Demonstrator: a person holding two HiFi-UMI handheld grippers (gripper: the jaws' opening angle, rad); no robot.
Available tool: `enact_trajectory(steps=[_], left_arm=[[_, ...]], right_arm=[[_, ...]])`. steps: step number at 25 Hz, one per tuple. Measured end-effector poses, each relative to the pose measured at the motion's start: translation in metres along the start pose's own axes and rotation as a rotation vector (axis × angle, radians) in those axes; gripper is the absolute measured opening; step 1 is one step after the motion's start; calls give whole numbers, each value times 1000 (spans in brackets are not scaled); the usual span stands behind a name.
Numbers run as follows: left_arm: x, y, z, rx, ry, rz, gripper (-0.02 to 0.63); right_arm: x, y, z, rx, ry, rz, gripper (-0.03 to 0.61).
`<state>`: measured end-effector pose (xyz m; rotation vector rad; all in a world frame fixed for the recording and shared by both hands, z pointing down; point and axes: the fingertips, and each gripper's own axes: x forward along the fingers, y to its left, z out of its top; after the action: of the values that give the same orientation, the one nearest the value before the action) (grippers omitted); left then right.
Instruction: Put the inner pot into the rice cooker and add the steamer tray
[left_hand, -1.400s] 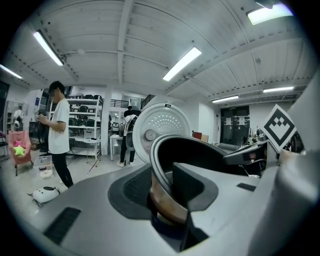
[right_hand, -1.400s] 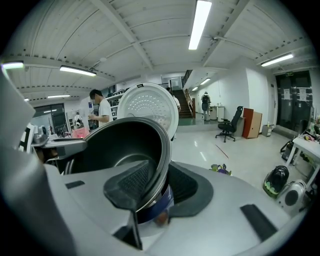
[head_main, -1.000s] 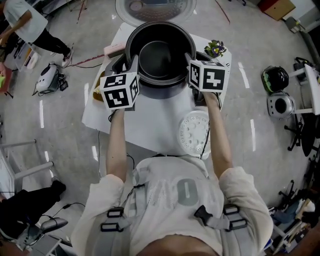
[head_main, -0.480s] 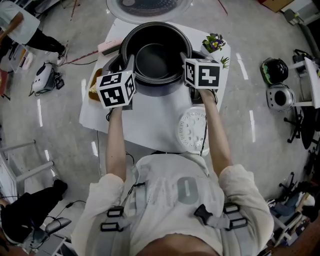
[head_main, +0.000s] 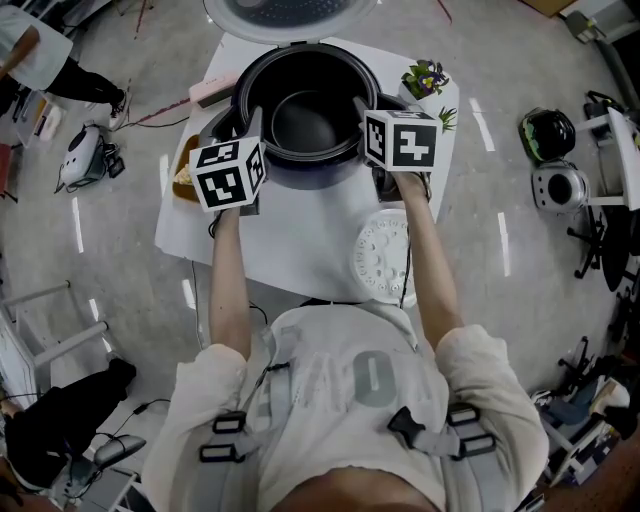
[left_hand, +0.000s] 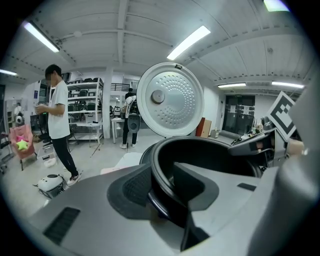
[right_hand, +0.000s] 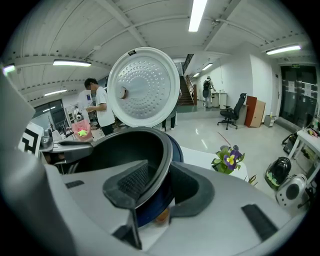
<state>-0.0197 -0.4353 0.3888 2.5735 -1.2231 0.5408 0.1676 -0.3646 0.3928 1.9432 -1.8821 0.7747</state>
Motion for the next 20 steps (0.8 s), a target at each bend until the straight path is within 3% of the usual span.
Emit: enact_trajectory(steps=[4,8,20], left_arm=[[2,1,1,10,-14,1,132],[0,1,2,2,-41,3,132],[-29,-5,29,8,-137,24,132]], right_arm=[[0,1,1,14,-53,27,153],[-3,0,2,-27,-114,-1,164],[-32,2,12,-98,-179,-37,172]])
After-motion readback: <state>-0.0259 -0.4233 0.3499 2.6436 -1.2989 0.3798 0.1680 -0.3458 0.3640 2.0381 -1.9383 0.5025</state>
